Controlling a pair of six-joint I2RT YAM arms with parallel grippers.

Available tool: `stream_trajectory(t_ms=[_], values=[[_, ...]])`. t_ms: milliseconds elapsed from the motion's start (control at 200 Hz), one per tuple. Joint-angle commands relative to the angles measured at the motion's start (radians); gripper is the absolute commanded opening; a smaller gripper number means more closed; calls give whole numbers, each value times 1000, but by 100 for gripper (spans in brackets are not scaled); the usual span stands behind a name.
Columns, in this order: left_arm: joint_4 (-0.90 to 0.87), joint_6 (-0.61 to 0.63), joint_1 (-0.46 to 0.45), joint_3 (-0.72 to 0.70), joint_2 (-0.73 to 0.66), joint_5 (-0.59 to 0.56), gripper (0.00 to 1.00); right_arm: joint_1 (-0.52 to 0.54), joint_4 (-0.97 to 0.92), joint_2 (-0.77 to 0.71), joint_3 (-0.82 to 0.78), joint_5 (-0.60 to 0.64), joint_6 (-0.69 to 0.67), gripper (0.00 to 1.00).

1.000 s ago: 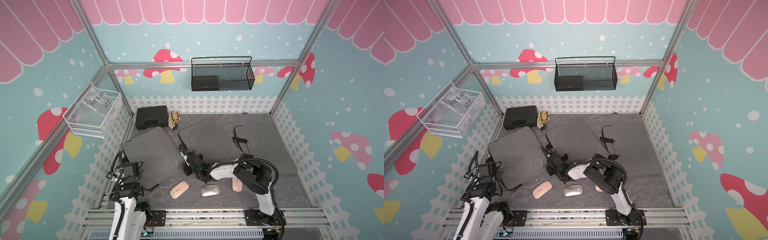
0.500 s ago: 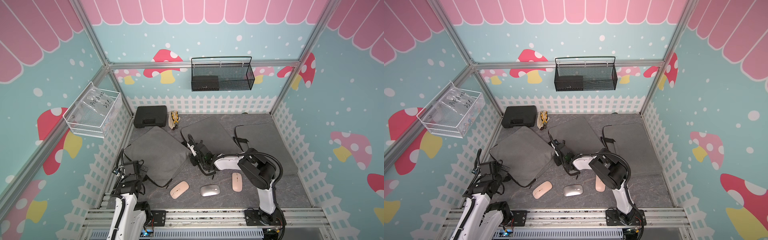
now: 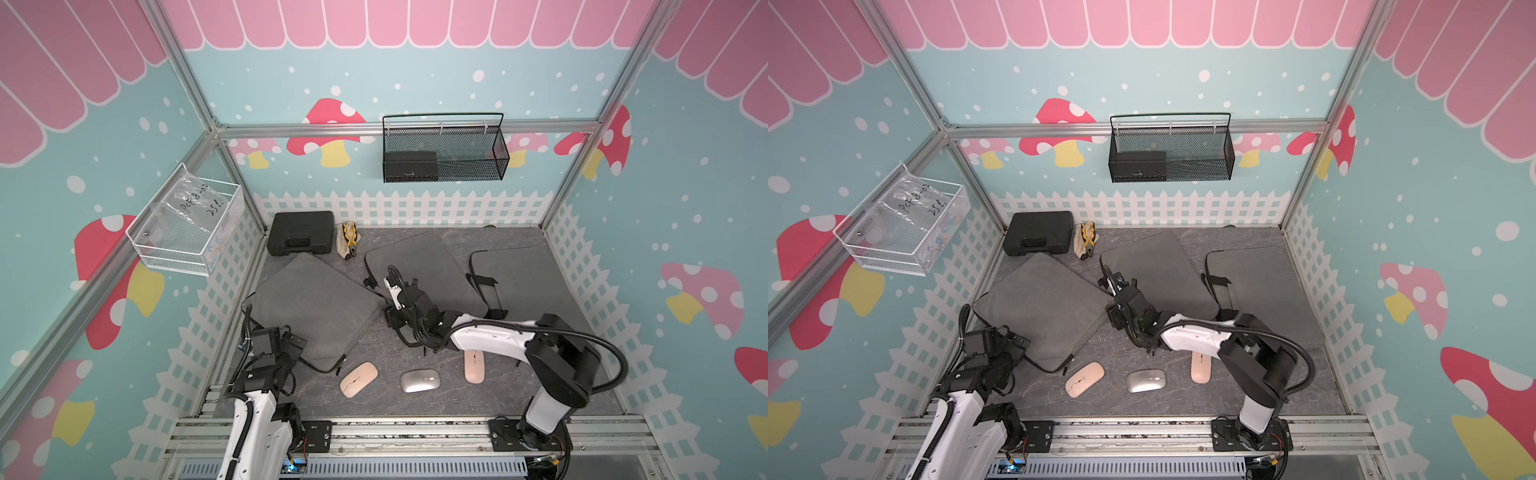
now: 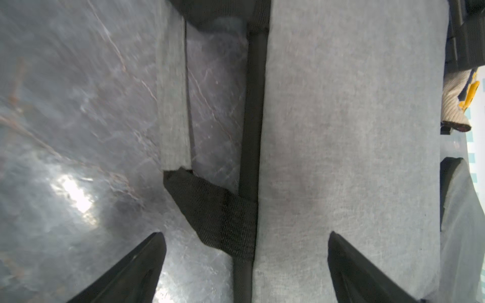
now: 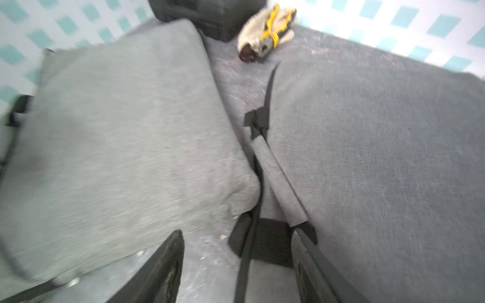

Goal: Put the mouse into the laptop bag
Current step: Adjust the zippered laptop bag at the center of the board, then unzip the zipper on the zippered laptop bag.

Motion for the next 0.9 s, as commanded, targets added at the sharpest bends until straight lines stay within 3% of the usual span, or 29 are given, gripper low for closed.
stream_trajectory(t_ms=[0,140,350,535,896], values=[[53,-43,3,-32,-29,77,99,106,105,-57,-116,36,96,69],[128,-59,2,-71,-25,119,98,219,172,-10,-150,59,171,69],[192,-59,1,-87,59,171,88,332,176,157,-39,50,201,69],[235,-61,-1,-107,88,163,76,374,148,295,74,28,195,68],[250,-71,-1,-110,97,166,78,380,-34,505,273,86,230,65]])
